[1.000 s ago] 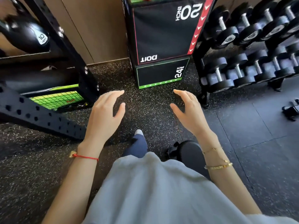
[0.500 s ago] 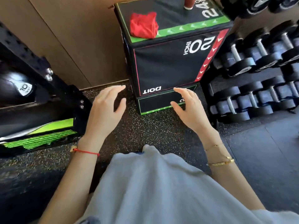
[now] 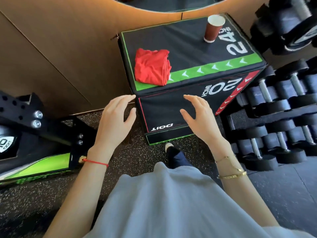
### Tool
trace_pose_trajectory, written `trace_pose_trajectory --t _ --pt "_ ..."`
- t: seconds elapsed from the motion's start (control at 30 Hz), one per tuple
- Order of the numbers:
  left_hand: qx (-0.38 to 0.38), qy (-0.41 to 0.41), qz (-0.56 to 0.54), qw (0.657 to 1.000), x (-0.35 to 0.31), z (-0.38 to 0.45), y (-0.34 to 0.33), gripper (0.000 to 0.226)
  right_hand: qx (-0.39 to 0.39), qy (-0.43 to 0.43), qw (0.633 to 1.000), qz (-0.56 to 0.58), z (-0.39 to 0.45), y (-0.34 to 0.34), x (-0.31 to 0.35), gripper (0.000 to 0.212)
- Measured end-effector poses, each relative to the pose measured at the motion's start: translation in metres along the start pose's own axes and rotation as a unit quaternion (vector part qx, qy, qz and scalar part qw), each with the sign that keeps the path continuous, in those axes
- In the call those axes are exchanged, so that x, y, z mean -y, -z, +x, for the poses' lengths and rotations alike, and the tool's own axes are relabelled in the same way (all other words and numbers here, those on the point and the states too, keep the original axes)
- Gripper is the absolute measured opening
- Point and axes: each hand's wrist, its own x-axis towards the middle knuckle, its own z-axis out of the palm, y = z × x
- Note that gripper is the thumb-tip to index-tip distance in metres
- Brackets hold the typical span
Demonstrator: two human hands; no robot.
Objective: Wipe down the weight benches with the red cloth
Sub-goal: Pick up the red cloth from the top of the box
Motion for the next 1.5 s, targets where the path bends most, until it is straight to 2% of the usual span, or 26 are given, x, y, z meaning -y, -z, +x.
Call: trace_pose_trajectory --t 0.23,0.43,0.57,0.7,0.83,0.9,1.0,1.17,1.27,1.5 --pt "-0.041 0.048 0.010 0.998 0.012 0.092 -0.048 0.039 0.042 0.025 0.999 -0.008 0.139 -0.003 -0.035 0.042" --pt "-0.034 0.119 0.039 0.991 0.027 0.127 -0.081 0.041 0.101 0.042 0.993 -0.052 0.222 -0.025 -0.039 0.047" --pt "-0.023 0.153 0.045 0.987 0.035 0.131 -0.088 0.043 0.125 0.026 0.987 -0.099 0.251 -0.049 -0.032 0.064" --pt "-0.003 0.173 0.042 0.984 0.042 0.133 -0.087 0.044 0.117 -0.023 0.982 -0.149 0.257 -0.071 -0.018 0.086" --pt "0.012 0.171 0.041 0.984 0.049 0.133 -0.085 0.044 0.106 -0.051 0.979 -0.165 0.255 -0.084 -0.010 0.095" --pt "0.020 0.166 0.038 0.985 0.052 0.133 -0.085 0.044 0.093 -0.058 0.982 -0.157 0.255 -0.088 -0.010 0.089" --pt "0.026 0.159 0.032 0.986 0.055 0.133 -0.085 0.044 0.071 -0.033 0.992 -0.103 0.257 -0.092 -0.010 0.064" --pt "0.026 0.152 0.024 0.988 0.057 0.137 -0.086 0.044 0.088 -0.033 0.992 0.088 0.260 -0.094 -0.003 0.025" --pt "0.024 0.150 0.020 0.988 0.058 0.141 -0.085 0.045 0.088 -0.064 0.982 0.152 0.260 -0.090 -0.002 0.023" --pt "0.018 0.138 0.014 0.990 0.054 0.149 -0.082 0.042 0.075 -0.101 0.969 0.212 0.255 -0.079 -0.007 0.029"
